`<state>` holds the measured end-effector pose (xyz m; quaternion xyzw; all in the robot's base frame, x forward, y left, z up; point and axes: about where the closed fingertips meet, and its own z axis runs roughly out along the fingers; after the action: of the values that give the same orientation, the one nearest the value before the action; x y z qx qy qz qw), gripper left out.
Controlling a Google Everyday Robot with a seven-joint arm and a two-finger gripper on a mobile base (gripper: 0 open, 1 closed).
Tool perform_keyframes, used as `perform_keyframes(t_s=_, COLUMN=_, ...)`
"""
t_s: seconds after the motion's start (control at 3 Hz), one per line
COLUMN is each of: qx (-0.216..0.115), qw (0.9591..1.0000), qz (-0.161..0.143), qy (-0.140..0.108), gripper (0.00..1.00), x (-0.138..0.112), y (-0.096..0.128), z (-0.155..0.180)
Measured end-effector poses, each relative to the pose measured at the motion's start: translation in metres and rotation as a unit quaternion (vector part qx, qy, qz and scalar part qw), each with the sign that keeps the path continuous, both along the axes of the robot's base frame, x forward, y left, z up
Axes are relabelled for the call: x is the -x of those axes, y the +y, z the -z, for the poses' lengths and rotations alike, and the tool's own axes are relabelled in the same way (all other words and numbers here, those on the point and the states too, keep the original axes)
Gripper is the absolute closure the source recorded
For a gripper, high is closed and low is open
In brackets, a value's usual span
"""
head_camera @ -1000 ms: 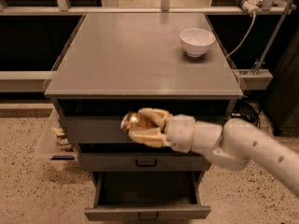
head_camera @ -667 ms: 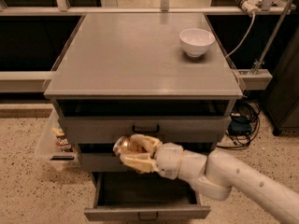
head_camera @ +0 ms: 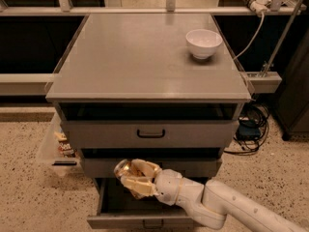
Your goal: Place orange can into bottom drawer
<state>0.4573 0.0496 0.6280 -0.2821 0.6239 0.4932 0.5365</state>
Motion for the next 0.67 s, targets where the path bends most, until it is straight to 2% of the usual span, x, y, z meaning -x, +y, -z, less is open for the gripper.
perform_keyframes(t_s=0.33, qx=0.000, qw=1.0000, qz=0.000, qy=0.000, gripper=1.00, x=0.000, y=0.000, z=0.000)
perform_keyframes(t_s=0.67, qx=0.029, qw=0.9987, qz=0.023, qy=0.036, gripper=1.00, x=-0.012, y=-0.010, z=0.021)
